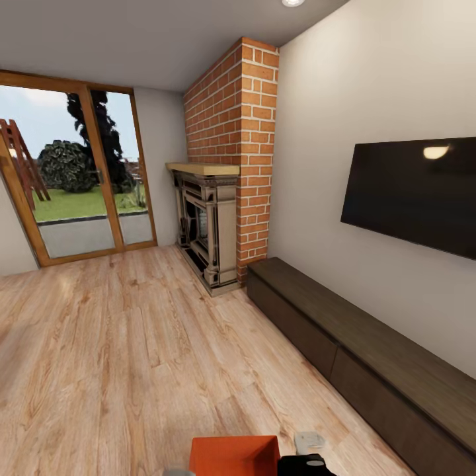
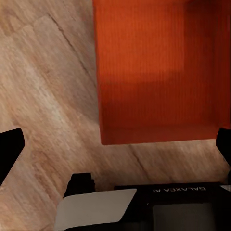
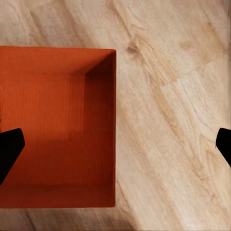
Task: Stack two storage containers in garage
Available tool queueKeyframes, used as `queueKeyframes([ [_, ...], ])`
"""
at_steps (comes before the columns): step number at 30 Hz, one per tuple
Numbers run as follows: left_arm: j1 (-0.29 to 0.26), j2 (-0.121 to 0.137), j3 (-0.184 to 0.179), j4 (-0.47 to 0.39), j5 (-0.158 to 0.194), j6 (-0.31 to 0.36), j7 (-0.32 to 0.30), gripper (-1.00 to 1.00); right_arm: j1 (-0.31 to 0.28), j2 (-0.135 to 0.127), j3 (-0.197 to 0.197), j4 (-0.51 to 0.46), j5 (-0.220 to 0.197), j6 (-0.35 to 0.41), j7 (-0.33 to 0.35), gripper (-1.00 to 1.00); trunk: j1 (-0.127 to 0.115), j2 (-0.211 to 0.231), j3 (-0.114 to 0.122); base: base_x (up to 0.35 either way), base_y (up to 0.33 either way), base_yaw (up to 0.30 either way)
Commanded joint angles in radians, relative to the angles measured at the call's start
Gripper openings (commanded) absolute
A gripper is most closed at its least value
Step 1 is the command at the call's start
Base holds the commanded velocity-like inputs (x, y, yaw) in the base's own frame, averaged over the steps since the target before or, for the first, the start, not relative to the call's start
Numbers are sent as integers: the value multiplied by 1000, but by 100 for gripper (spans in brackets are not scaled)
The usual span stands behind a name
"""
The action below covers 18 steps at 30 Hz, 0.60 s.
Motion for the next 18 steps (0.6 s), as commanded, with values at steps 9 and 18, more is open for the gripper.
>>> queueKeyframes([
  [9,-93,-14,2,28,-4,1,3,100,-13,-3,8,-2,-6,-2,-7,100,0,-1,-1,0,0,0],
  [18,-94,-5,3,34,-4,-26,3,100,-12,-1,8,-3,-6,-2,-7,100,0,-1,-1,0,0,0],
])
